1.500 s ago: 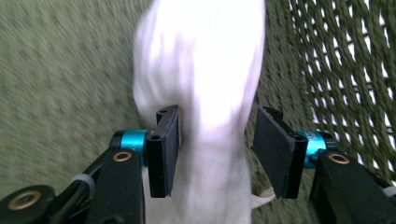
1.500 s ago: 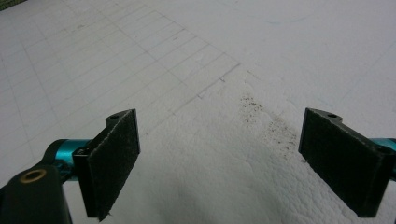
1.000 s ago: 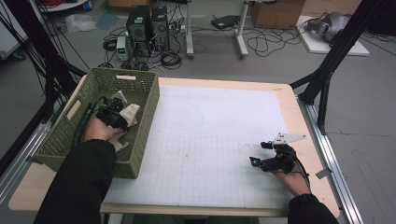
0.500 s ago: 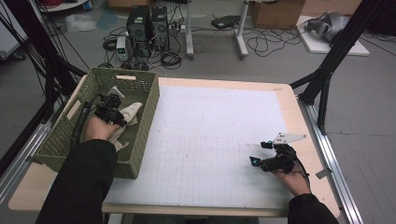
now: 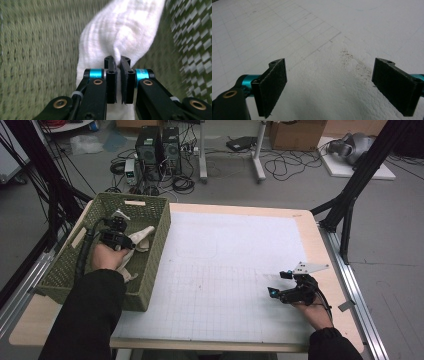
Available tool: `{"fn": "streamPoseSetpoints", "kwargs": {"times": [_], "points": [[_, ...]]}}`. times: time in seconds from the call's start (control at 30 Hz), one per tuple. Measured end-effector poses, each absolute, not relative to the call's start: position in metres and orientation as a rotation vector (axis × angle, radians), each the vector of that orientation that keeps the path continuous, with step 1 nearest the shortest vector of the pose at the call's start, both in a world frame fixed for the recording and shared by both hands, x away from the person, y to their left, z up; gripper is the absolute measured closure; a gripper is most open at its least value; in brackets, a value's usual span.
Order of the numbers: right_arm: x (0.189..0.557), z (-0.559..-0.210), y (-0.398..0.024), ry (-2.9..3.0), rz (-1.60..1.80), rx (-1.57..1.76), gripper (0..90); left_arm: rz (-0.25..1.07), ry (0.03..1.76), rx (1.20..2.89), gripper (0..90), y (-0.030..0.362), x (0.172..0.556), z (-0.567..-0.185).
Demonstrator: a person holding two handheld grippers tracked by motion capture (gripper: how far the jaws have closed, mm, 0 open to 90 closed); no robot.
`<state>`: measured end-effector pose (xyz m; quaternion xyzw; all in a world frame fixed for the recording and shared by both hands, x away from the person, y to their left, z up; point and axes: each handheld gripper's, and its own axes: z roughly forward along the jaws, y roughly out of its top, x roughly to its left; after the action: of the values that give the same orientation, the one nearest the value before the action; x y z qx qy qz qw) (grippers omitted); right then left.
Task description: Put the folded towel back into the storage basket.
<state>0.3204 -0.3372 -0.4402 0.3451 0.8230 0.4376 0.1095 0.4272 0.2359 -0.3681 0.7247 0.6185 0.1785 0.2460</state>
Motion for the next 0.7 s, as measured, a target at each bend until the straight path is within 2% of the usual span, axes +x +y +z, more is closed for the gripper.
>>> {"fn": "streamPoseSetpoints", "kwargs": {"times": [0.07,0.13,0.2,0.23,0.3,0.47,0.7], "points": [[0.320,-0.440,-0.337,2.419,1.287,1.010,11.9,0.508,1.689,1.840,84.9,0.240,0.424,-0.363],[0.320,-0.440,-0.337,2.420,1.287,1.010,11.9,0.530,1.669,1.782,84.8,0.241,0.422,-0.361],[0.320,-0.440,-0.337,2.423,1.286,1.009,11.9,0.443,1.671,1.819,83.6,0.238,0.426,-0.368],[0.321,-0.441,-0.336,2.425,1.284,1.006,11.9,0.387,1.672,1.851,80.1,0.236,0.428,-0.374],[0.321,-0.442,-0.335,2.434,1.282,1.002,11.9,0.352,1.703,1.933,62.0,0.232,0.430,-0.382],[0.321,-0.441,-0.334,2.437,1.280,0.995,11.9,0.386,1.675,1.961,60.4,0.233,0.428,-0.376],[0.320,-0.442,-0.334,2.444,1.281,0.997,11.9,0.352,1.652,2.136,52.7,0.240,0.421,-0.371]]}}
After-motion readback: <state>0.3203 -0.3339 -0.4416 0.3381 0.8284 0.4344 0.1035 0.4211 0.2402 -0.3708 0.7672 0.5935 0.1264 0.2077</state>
